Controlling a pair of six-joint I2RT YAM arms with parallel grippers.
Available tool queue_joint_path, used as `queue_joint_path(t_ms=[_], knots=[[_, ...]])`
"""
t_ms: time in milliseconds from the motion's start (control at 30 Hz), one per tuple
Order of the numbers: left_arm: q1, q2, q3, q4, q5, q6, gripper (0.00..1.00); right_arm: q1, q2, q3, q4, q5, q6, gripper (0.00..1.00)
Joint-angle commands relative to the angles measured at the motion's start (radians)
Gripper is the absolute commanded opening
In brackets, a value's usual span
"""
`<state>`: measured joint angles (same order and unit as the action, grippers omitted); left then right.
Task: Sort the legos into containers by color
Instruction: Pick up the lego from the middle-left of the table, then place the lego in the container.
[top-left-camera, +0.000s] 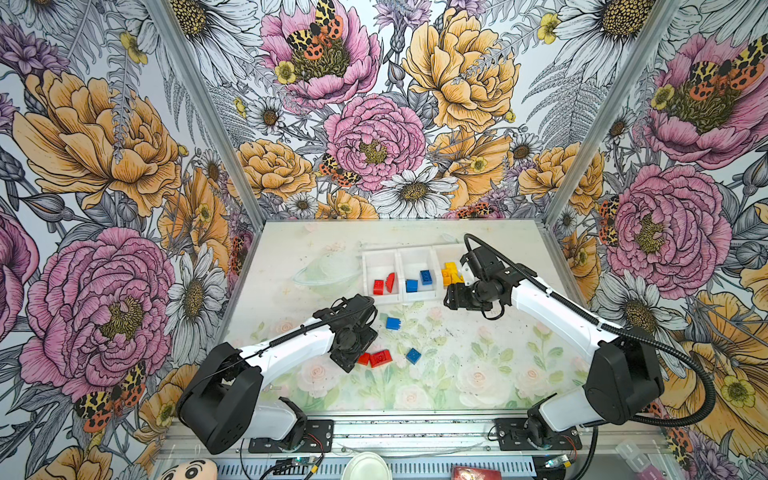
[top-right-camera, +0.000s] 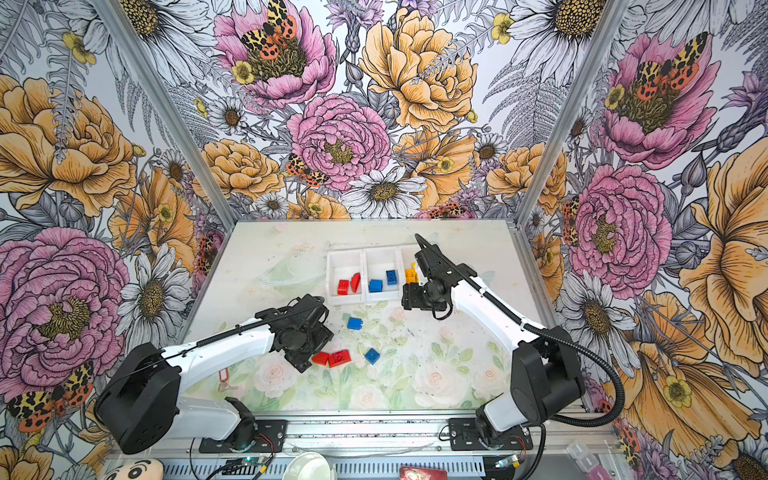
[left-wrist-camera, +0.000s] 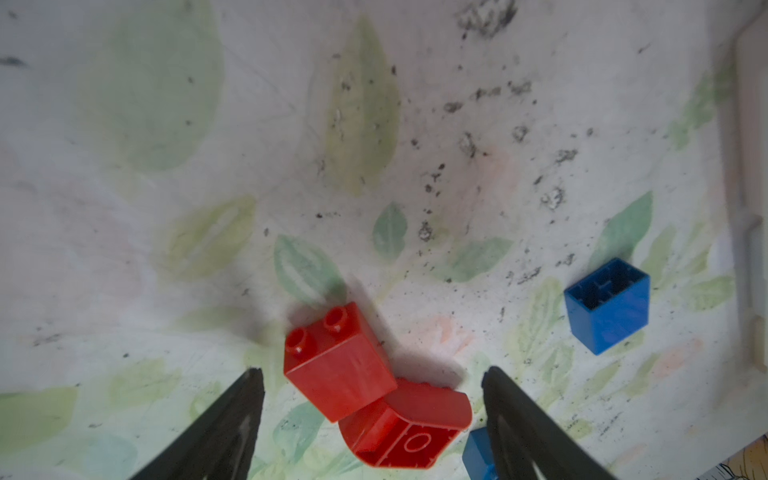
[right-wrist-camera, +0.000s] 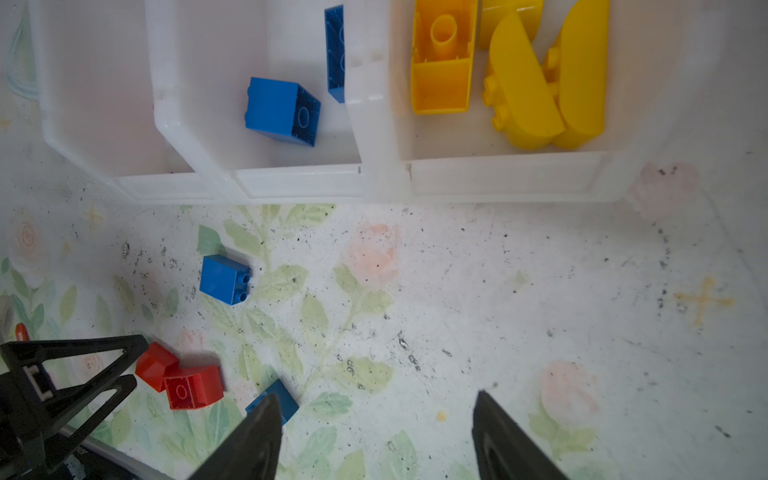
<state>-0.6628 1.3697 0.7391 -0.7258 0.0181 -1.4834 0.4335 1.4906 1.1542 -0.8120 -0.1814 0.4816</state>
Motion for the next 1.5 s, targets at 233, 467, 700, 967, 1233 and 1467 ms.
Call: queue_joint_path(t_ms=[233, 467, 700, 967, 1233, 1467], knots=[[-0.026, 0.039, -0.033, 0.020, -0.006, -0.118, 0.77, -0.001, -0.024, -0.005, 0.003, -0.004, 0.009, 0.74], [-0.031, 0.074, -0.014, 0.020, -0.010, -0.124, 0.66, -0.007, -0.032, -0.008, 0.002, -0.003, 0.010, 0.74], [-0.037, 0.074, -0.015, 0.020, -0.010, -0.132, 0.48, -0.011, -0.036, -0.016, 0.002, -0.003, 0.014, 0.75], [-0.041, 0.031, -0.030, 0.019, -0.041, -0.143, 0.39, -0.013, -0.049, -0.023, 0.003, 0.000, 0.015, 0.75], [-0.020, -0.081, -0.015, -0.021, -0.140, -0.094, 0.32, -0.013, -0.077, -0.048, 0.004, 0.006, 0.029, 0.75], [0.022, -0.076, 0.183, -0.094, -0.274, 0.142, 0.32, -0.012, -0.096, -0.068, 0.006, 0.010, 0.037, 0.75]])
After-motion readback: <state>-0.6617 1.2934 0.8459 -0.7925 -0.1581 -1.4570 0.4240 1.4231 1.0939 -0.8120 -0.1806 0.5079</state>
